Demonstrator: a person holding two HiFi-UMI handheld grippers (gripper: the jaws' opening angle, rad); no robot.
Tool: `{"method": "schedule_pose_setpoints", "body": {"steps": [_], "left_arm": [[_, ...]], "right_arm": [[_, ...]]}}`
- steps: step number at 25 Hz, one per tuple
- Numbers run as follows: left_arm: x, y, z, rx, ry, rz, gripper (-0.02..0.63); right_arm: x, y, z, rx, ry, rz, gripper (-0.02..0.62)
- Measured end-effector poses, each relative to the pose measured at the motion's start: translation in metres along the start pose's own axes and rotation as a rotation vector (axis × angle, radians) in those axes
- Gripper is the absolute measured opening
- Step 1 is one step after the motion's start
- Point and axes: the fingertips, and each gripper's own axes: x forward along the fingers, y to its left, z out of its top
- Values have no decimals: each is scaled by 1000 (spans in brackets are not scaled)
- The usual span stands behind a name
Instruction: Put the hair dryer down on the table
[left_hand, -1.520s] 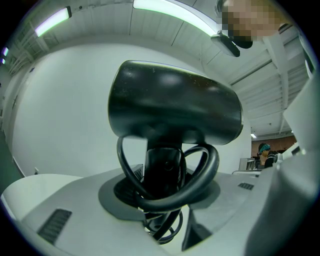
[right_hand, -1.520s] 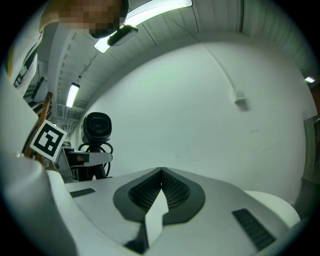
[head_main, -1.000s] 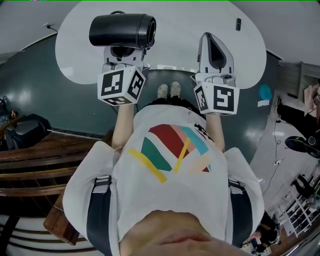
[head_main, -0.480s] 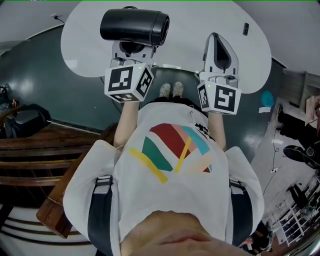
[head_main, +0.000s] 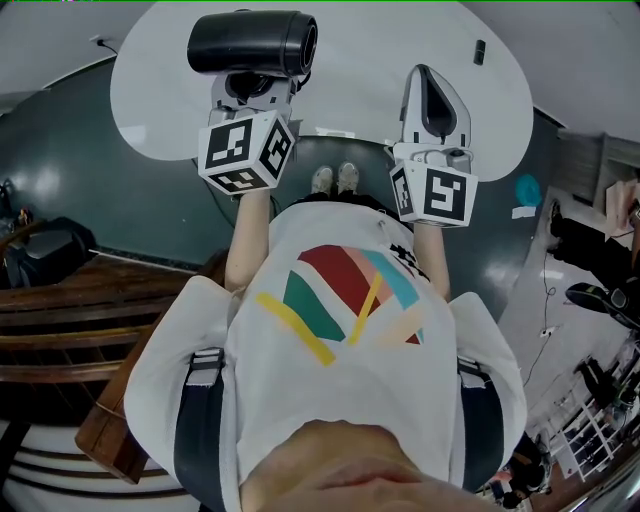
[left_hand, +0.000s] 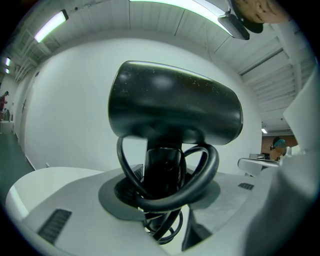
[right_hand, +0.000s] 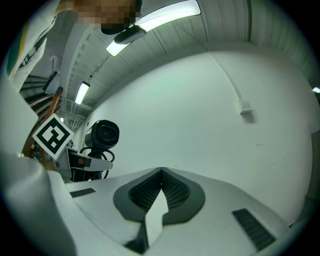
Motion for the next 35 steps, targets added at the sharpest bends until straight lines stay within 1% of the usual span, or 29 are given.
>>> {"method": "schedule_pose_setpoints", "body": {"steps": [4,9,14,19,25,30,35], "left_arm": [[9,5,-13,-5,51,10,215],[21,11,-38,-37,148,15,215],[30,17,-62,-44,235,36,216],[32,21,-83,-76,309,31,216],[38,27,-103,-56,397,36,216],[46,27,-124,-56,464,39,215],[54,28,-140,-61,511,39,215]], "right_arm": [[0,-6,-3,-4,6,-7,9],[0,-11,-7,0,19,-23,9],[3,-16,-10,-3,32,-19,9],[4,-13,-12,-16,44,-11,9],[8,-8,-17,-20,59,0,9],[14,-14,-23,-22,75,4,9],[19,-18,-26,-16,86,-5,9]]}}
